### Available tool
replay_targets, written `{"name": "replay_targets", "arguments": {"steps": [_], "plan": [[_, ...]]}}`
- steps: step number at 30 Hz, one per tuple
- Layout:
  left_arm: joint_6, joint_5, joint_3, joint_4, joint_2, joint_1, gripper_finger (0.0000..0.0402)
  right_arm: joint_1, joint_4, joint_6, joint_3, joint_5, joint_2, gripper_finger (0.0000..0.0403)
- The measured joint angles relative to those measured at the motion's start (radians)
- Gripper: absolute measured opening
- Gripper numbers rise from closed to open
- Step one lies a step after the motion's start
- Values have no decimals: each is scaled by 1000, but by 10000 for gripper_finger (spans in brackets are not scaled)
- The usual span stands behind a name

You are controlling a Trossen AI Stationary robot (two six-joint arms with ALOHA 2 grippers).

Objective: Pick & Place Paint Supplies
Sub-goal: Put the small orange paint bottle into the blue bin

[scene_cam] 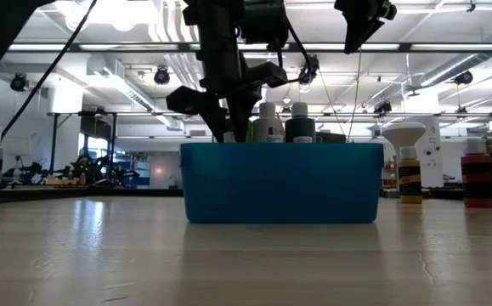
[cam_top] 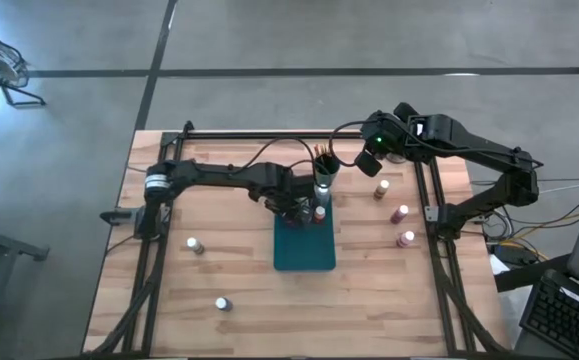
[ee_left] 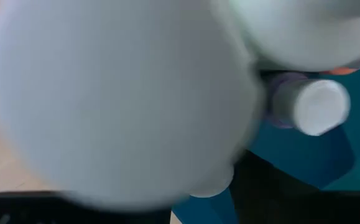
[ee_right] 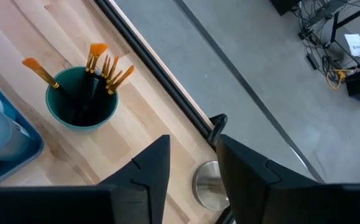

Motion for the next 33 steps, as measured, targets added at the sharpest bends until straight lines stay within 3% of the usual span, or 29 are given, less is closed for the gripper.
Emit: {"name": "replay_targets", "arguments": {"steps": [33], "plan": [[14,8,-2,-10,9,0,140,0,8,0,0,0,0,190]]}}
